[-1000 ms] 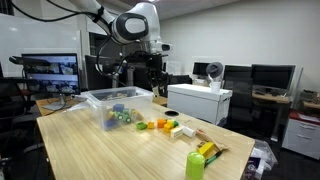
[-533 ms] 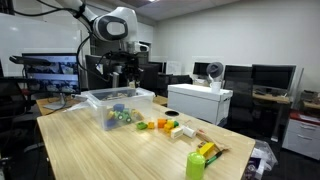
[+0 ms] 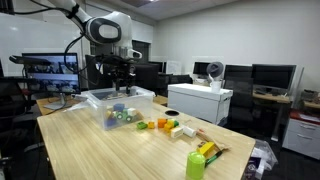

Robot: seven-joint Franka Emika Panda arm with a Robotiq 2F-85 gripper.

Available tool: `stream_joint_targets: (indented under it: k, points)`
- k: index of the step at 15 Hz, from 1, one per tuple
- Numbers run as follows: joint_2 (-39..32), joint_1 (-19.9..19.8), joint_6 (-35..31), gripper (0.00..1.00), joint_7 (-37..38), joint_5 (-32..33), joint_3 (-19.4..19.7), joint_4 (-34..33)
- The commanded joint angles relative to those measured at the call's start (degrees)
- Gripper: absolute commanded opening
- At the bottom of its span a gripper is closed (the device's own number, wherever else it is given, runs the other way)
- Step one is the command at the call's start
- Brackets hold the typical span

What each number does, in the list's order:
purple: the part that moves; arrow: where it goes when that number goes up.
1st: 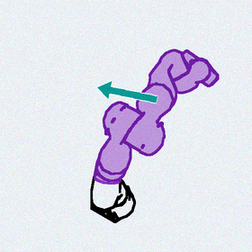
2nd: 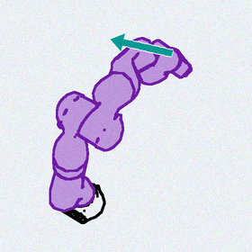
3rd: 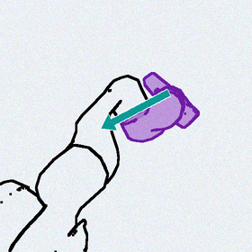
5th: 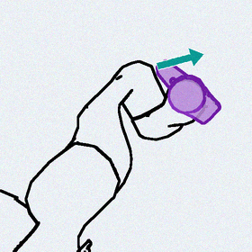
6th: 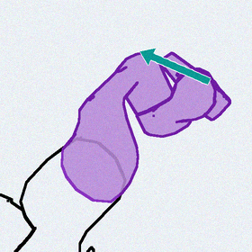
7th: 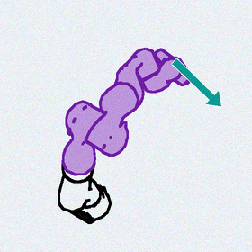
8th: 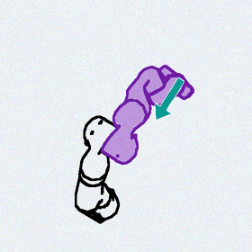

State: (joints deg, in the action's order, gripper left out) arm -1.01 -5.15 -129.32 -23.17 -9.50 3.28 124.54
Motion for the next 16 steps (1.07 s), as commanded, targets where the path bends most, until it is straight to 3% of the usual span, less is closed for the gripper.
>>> stream_joint_targets:
  k: [1, 5, 11, 16]
  points:
    - [-0.32, -0.75, -0.04, 1.0, -2.76, -4.56, 1.35, -1.35]
    - [-1.72, -2.45, -0.84, 1.0, -2.22, -8.95, 3.78, -6.12]
    - [-6.68, -6.18, -3.81, 1.0, 1.75, -0.4, 7.66, -7.32]
    - [-10.2, -6.72, -4.73, 1.0, 2.8, 2.91, 7.07, -5.83]
